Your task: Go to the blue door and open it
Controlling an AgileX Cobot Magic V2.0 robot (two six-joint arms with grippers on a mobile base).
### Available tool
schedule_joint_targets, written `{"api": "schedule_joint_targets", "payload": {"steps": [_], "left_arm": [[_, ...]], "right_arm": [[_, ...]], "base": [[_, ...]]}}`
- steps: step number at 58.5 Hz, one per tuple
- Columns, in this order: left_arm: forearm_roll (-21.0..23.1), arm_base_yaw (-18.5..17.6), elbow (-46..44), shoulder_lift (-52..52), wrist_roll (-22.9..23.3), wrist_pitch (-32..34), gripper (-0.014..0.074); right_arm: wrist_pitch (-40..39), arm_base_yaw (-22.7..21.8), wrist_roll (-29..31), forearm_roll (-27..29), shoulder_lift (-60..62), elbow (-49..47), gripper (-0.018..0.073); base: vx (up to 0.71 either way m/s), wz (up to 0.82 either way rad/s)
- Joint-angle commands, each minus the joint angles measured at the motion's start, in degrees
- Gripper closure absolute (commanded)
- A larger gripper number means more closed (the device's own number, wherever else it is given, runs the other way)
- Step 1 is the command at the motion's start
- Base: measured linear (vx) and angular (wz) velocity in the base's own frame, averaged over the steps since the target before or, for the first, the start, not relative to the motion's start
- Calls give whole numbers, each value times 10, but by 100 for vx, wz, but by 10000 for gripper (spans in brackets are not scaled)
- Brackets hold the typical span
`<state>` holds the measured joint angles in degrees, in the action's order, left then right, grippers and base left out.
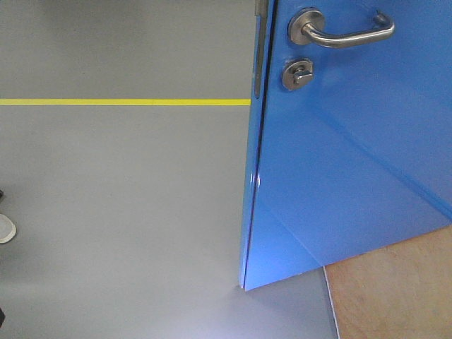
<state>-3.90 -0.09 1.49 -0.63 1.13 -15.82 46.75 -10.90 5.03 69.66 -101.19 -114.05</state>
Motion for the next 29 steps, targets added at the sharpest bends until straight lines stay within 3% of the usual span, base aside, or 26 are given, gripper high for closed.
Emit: {"api": "schedule_joint_targets", "payload": {"steps": [1, 29], "left_arm": [[2, -4, -14, -8, 4, 49, 524], [2, -4, -14, -8, 4, 49, 524]], "right_arm": [[-44, 1, 4, 23, 19, -15, 547], [-44, 1, 4, 23, 19, -15, 547]], "base": [[17, 7], [15, 8]]}}
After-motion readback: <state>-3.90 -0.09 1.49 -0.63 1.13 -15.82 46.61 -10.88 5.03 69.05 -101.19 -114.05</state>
